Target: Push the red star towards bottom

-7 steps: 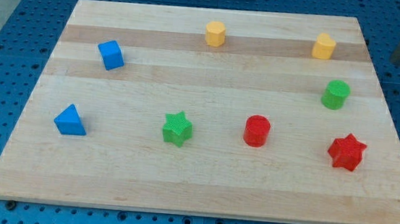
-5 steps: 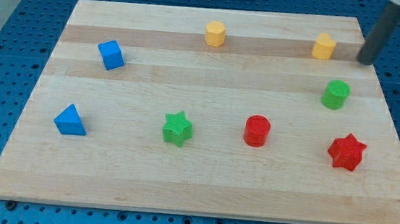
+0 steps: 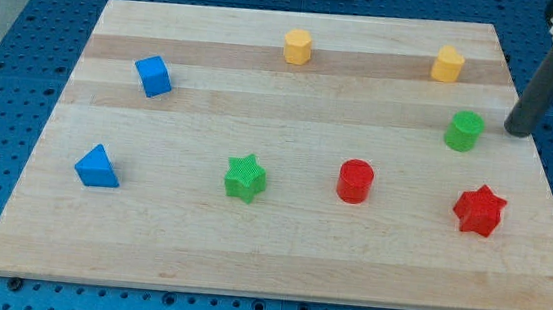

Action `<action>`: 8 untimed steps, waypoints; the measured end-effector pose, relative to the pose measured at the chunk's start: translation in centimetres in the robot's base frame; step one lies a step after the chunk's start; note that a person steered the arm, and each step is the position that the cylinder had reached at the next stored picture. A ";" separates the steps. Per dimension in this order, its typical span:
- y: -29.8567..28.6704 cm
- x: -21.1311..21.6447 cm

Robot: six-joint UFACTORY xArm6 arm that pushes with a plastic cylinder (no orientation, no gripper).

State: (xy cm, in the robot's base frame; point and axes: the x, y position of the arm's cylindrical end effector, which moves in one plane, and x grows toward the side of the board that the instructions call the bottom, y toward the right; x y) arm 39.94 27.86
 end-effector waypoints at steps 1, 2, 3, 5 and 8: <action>0.0 6.5; 0.0 6.7; 0.0 8.0; -3.3 8.3; -7.3 7.7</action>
State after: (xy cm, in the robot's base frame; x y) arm 47.68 20.58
